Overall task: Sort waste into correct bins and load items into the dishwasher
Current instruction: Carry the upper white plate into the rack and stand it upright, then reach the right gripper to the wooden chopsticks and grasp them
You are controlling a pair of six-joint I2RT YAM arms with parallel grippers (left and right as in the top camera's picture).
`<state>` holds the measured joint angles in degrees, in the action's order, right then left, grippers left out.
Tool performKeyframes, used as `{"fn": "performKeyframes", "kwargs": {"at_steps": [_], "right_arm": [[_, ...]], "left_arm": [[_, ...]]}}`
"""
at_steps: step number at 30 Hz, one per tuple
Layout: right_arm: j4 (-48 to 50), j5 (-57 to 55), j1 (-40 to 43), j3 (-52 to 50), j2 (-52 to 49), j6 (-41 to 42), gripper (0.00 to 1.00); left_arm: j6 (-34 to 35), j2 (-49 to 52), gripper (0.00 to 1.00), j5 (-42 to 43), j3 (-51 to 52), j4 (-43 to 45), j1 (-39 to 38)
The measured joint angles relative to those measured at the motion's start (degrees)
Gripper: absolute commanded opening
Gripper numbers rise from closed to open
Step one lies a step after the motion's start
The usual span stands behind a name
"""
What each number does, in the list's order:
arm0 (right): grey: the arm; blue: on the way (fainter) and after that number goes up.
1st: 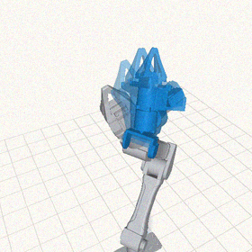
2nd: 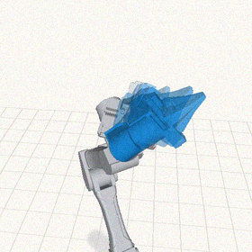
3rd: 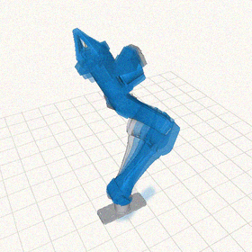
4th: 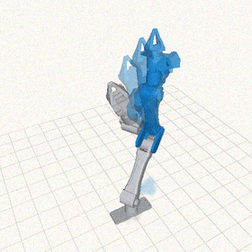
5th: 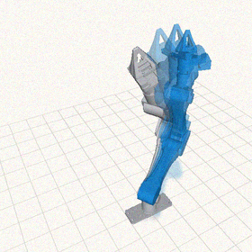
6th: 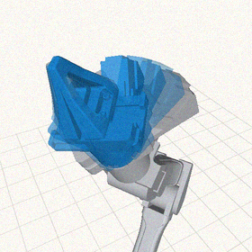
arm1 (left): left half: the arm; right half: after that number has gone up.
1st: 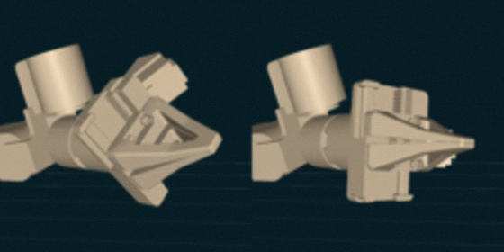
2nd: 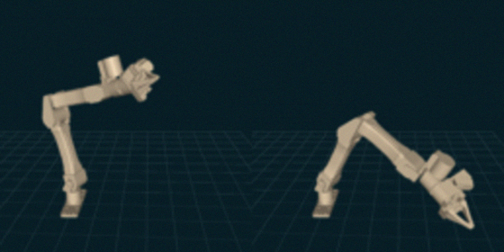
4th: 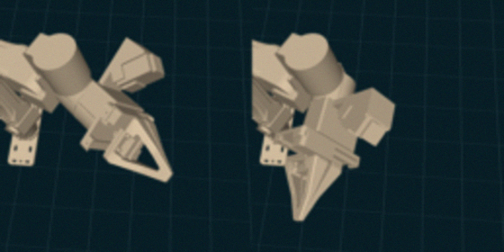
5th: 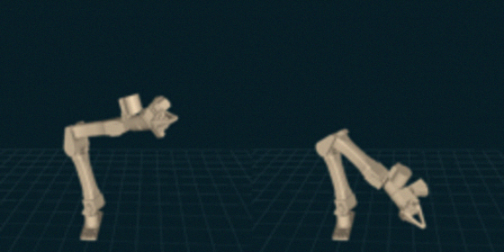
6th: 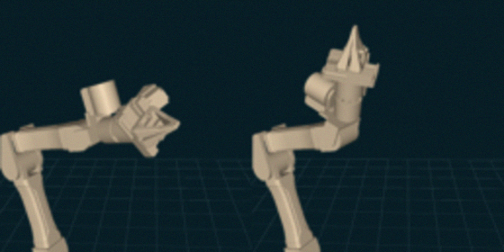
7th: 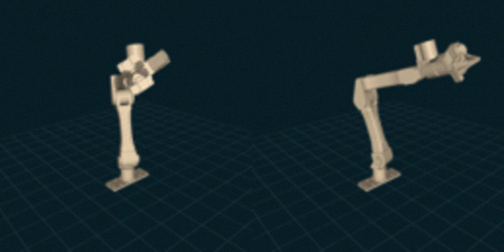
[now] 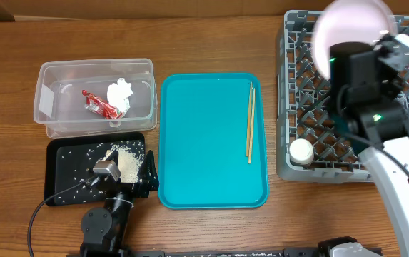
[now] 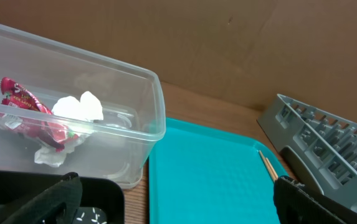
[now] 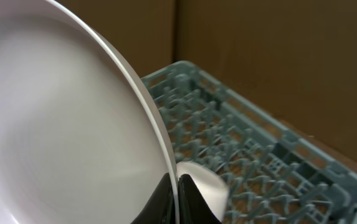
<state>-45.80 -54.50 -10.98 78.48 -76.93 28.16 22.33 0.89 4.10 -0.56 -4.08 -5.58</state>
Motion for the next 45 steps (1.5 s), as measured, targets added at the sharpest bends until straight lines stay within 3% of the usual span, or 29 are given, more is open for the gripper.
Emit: {"fn": "performKeyframes", "kwargs": {"at_steps": [7, 16, 22, 23, 24, 26, 28, 29, 32, 38, 41, 45], "right_arm": [[7.8, -3.4, 6.9, 0.0, -6.2, -5.5, 0.04], [21.6, -4.9, 7.3, 0.0, -18.2, -20.2, 0.04], [24.2, -6.1, 7.1, 0.0, -23.9, -26.7, 0.04], [24.0, -6.0, 7.1, 0.0, -24.3, -27.0, 0.08], [23.8, -5.9, 6.9, 0.0, -24.8, -27.4, 0.18], [23.5, -5.9, 6.3, 0.0, -25.3, -27.6, 0.49], [22.9, -5.8, 5.2, 0.0, -25.4, -28.4, 0.73], [22.6, -5.8, 4.6, 0.0, -25.4, -28.5, 0.8], [21.2, -5.8, 2.9, 0.0, -25.4, -28.8, 0.86], [14.6, -1.0, -3.4, 0.0, -23.9, -28.6, 0.83], [8.4, 9.1, -8.6, 0.1, -20.9, -27.3, 0.77], [0.5, 28.4, -15.0, 0.5, -17.2, -25.4, 0.62]], "left_arm": [[0.0, 0.0, 1.0, 0.0, 0.0, 0.0, 0.0], [0.0, 0.0, 1.0, 0.0, 0.0, 0.0, 0.0], [0.0, 0.0, 1.0, 0.0, 0.0, 0.0, 0.0], [0.0, 0.0, 1.0, 0.0, 0.0, 0.0, 0.0], [0.0, 0.0, 1.0, 0.0, 0.0, 0.0, 0.0], [0.0, 0.0, 1.0, 0.0, 0.0, 0.0, 0.0], [0.0, 0.0, 1.0, 0.0, 0.0, 0.0, 0.0], [0.0, 0.0, 1.0, 0.0, 0.0, 0.0, 0.0], [0.0, 0.0, 1.0, 0.0, 0.0, 0.0, 0.0], [0.0, 0.0, 1.0, 0.0, 0.0, 0.0, 0.0], [0.0, 0.0, 1.0, 0.0, 0.0, 0.0, 0.0], [0.0, 0.0, 1.0, 0.0, 0.0, 0.0, 0.0]]}}
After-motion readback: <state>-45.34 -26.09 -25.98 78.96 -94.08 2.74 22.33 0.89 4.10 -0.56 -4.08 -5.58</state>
